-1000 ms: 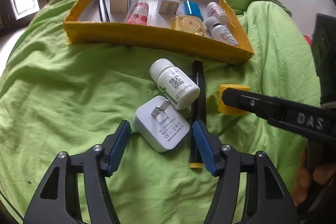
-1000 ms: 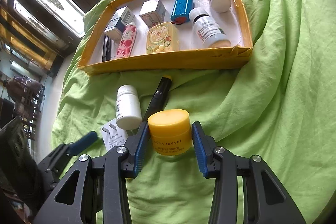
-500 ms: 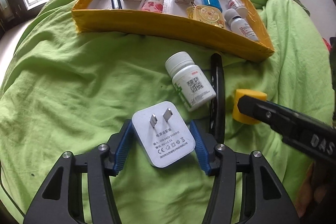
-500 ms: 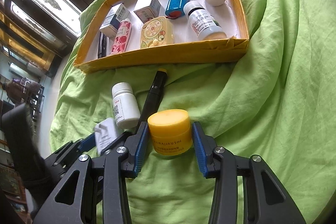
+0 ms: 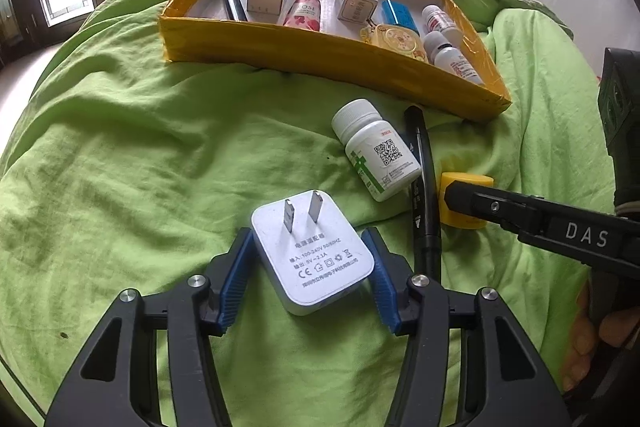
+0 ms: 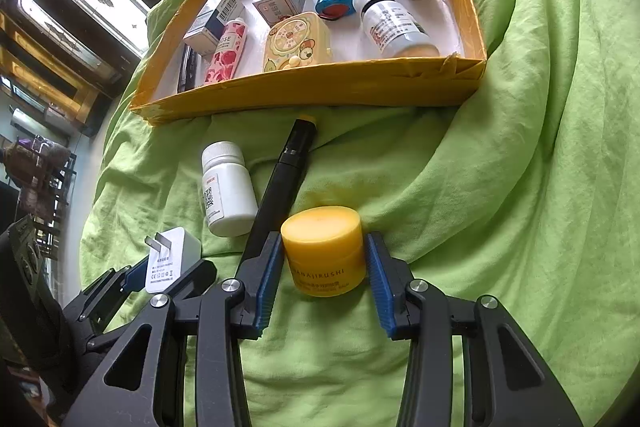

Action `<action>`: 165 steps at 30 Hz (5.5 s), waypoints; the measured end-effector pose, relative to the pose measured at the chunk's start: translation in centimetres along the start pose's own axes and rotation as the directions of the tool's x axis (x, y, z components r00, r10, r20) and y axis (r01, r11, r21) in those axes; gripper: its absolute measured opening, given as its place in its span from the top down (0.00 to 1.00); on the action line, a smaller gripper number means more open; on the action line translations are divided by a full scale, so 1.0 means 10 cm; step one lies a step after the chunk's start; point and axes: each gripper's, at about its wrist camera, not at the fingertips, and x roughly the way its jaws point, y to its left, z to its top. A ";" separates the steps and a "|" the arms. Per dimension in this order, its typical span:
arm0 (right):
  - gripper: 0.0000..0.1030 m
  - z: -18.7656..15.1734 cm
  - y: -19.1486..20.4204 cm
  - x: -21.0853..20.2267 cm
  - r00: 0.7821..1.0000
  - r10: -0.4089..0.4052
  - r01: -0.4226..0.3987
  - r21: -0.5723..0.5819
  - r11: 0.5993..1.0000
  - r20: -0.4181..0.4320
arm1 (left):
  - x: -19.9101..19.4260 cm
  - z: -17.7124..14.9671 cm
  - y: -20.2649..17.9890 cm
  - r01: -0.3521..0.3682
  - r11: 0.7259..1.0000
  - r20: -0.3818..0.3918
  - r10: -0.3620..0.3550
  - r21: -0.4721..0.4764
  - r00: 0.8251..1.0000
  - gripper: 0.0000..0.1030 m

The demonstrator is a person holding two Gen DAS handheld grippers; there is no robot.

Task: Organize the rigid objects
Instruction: 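Lift the cream jar and charger and carry them toward the tray, then lower the jar and charger into the tray and open both grippers, then withdraw both tools from the tray toward the remaining items, then grasp the black marker pen with the right gripper while the left gripper grasps the white pill bottle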

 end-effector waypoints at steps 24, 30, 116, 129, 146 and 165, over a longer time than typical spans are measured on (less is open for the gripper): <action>0.64 -0.01 0.07 -0.12 0.998 0.029 -0.029 -0.010 1.000 0.053 | -0.10 -0.01 -0.03 0.015 1.000 0.042 -0.015 0.013 0.999 0.49; 0.64 0.00 0.06 -0.15 0.997 0.038 -0.038 -0.004 0.999 0.063 | -0.19 0.05 0.02 0.063 0.998 0.079 -0.061 -0.027 0.995 0.49; 0.16 0.88 -0.56 -0.58 0.941 0.106 -0.210 0.308 0.928 0.323 | -0.18 0.42 0.35 0.152 0.976 0.067 -0.143 -0.157 0.987 0.23; 0.28 0.04 -0.17 -0.32 0.983 0.167 -0.175 0.122 0.977 0.076 | -0.37 0.12 0.40 0.015 0.989 0.111 0.001 -0.149 0.994 0.23; 0.67 0.04 -0.21 0.10 0.956 0.294 -0.290 0.241 0.926 0.022 | -0.28 0.06 0.27 -0.029 0.997 0.084 0.035 -0.070 0.996 0.23; 0.86 0.10 -0.19 -0.02 0.967 0.248 -0.255 0.216 0.943 0.059 | -0.23 0.22 0.07 0.032 0.996 0.061 -0.026 -0.088 0.998 0.23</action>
